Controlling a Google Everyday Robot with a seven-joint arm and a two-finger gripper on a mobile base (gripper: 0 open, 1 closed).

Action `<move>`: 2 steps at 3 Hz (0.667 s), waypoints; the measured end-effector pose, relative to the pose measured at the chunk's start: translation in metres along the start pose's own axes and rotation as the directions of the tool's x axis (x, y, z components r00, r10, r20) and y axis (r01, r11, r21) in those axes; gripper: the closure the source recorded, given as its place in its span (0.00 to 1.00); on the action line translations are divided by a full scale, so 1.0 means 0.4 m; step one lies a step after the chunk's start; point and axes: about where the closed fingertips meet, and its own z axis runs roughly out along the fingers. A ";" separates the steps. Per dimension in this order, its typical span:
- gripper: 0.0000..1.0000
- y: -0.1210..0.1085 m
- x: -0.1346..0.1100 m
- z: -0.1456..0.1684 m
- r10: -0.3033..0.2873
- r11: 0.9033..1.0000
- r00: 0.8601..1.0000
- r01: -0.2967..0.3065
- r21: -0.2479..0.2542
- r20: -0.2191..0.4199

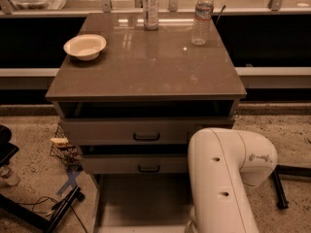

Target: Open bottom drawer

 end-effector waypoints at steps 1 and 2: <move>0.83 -0.001 -0.002 -0.001 0.001 1.000 1.000 -0.001 -0.002 0.000; 0.52 0.002 -0.003 0.001 0.000 1.000 1.000 0.000 -0.005 0.001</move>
Offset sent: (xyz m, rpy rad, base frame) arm 0.0004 0.0008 0.0006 0.0003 0.0025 -0.0003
